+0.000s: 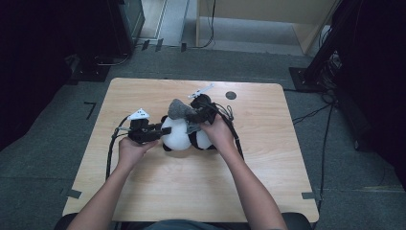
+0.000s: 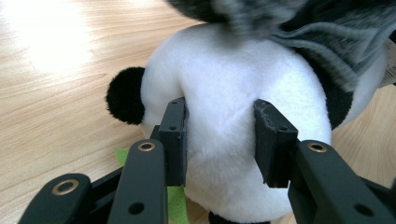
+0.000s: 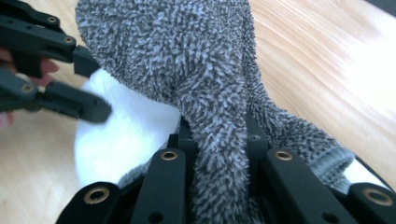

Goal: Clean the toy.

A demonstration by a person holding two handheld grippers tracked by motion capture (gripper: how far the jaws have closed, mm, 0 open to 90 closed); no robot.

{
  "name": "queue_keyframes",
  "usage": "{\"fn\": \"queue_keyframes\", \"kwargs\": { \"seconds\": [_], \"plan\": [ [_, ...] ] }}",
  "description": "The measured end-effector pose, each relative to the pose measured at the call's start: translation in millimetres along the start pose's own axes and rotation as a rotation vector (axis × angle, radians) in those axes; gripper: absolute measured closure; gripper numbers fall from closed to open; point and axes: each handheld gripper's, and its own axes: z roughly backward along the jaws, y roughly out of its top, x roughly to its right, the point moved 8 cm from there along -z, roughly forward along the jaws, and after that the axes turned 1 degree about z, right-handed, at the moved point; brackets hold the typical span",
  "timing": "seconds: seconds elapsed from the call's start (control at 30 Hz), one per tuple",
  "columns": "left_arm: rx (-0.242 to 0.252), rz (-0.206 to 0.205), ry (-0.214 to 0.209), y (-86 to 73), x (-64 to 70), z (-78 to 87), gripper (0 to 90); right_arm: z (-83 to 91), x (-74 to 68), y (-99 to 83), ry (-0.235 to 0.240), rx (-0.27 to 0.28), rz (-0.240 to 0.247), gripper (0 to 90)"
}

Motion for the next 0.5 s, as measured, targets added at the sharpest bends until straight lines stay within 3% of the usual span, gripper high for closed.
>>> {"fn": "queue_keyframes", "kwargs": {
  "seconds": [0.17,0.5],
  "plan": [
    [0.000,0.008,-0.007,0.2,-0.2,-0.1,60.8,20.1,13.2,-9.8,-0.037,0.015,0.008,77.2],
    [0.007,0.019,-0.012,0.7,-0.2,0.0,60.9,47.7,45.8,-29.4,-0.063,0.067,-0.084,77.2]
  ]
}}
